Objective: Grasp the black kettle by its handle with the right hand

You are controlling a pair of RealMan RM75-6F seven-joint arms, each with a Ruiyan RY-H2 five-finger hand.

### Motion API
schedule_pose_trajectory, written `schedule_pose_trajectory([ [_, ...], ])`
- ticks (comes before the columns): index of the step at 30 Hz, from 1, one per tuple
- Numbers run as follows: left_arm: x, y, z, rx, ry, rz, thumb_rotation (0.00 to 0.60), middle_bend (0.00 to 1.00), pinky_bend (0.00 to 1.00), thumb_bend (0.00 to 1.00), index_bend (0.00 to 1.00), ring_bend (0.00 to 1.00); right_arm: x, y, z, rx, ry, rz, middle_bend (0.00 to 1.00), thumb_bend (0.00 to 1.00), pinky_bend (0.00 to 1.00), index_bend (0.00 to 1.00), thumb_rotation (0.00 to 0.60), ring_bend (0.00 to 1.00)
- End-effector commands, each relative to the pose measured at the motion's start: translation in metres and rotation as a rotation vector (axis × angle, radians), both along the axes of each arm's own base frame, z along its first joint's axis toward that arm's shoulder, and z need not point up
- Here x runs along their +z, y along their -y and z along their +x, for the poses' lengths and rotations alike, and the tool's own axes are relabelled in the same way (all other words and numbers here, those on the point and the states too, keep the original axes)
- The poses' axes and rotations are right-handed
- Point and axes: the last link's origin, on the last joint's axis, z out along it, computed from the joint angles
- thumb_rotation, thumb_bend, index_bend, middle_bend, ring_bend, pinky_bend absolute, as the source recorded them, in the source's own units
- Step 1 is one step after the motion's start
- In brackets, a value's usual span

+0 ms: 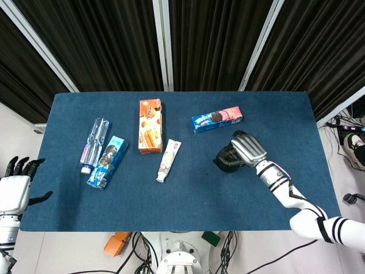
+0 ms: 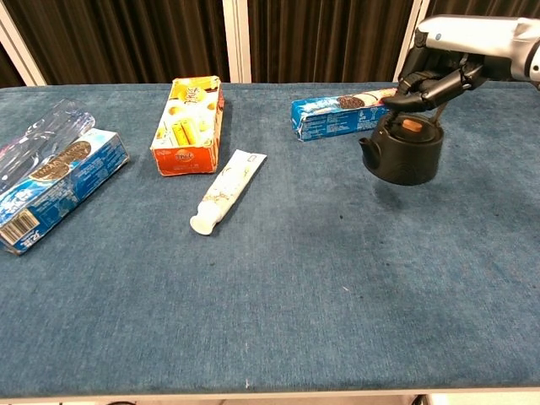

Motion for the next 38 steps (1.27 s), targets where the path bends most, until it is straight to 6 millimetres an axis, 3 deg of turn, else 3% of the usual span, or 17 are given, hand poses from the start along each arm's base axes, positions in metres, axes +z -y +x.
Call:
schedule_pose_trajectory([
  [1,0.0,0.001,0.0,0.0,0.0,0.001,0.6,0.21,0.03,0.08,0.18,0.11,0.001,-0.002,0.0,0.007,-0.003,-0.003,1.0,0.62,0.34,1.0,0.336,1.0],
  [5,0.0,0.002,-0.001,0.001,0.002,0.002,0.6,0.21,0.03,0.08,0.18,0.11,0.002,-0.004,-0.001,0.02,-0.025,-0.014,1.0,0.65,0.39,1.0,0.34,1.0],
  [12,-0.001,0.002,-0.002,0.0,0.007,0.003,0.6,0.21,0.03,0.08,0.18,0.11,-0.001,-0.005,0.005,0.083,-0.098,-0.053,1.0,0.65,0.55,1.0,0.385,1.0],
  [25,-0.004,0.003,-0.006,0.004,0.019,0.0,0.6,0.21,0.03,0.08,0.18,0.11,-0.02,-0.005,0.027,0.188,-0.249,-0.071,1.0,0.65,0.57,1.0,0.391,1.0],
  [38,-0.005,0.003,-0.011,0.009,0.024,0.0,0.6,0.21,0.03,0.08,0.18,0.11,-0.034,-0.005,0.036,0.232,-0.318,-0.086,1.0,0.65,0.57,1.0,0.39,1.0],
])
